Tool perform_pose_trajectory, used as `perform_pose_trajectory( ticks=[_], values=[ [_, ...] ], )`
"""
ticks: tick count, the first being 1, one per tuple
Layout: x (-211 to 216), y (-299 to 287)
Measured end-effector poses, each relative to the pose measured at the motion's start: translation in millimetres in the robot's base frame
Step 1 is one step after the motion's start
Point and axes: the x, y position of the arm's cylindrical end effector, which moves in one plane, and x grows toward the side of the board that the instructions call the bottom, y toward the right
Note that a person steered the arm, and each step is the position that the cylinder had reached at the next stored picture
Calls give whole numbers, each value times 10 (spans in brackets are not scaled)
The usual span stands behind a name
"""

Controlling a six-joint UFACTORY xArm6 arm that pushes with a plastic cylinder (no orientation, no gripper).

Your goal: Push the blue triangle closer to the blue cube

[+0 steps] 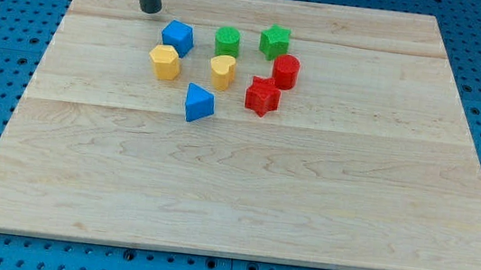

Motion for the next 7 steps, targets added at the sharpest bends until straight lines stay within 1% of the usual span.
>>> perform_pose_trajectory(
  ticks=[3,5,6,7],
  values=[
    [19,-31],
    [-5,225],
    [-6,1085],
    [-6,2318]
  ],
)
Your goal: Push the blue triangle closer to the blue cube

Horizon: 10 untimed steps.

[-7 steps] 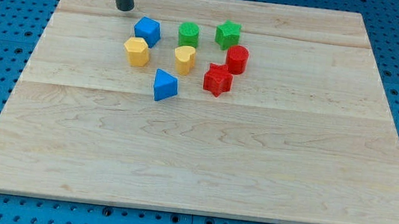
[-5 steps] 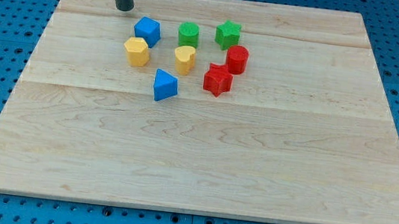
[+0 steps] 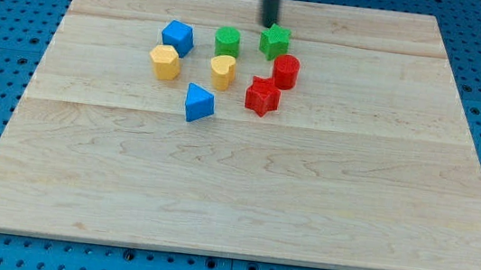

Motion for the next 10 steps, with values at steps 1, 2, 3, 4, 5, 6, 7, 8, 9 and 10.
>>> perform_pose_trajectory(
  ticks=[1,2,3,4,5,6,7,8,9,10],
  values=[
    [594,874],
    [1576,883],
    [2133,74],
    [1835,-1181],
    [2012,-1789],
    [1677,-1983],
    [1264,-2256],
    [1911,-1987],
    [1977,-2709],
    [1512,-2821]
  ],
)
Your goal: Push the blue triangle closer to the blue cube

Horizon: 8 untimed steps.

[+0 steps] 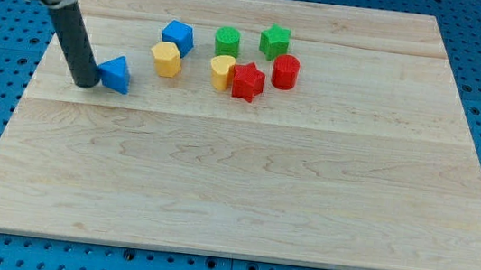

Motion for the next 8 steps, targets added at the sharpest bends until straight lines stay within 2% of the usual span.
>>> perform_pose_trajectory(
  ticks=[1,2,3,4,5,8],
  values=[
    [-135,227],
    [240,144],
    [404,460],
    [49,532],
    [-254,328],
    [-678,487]
  ],
)
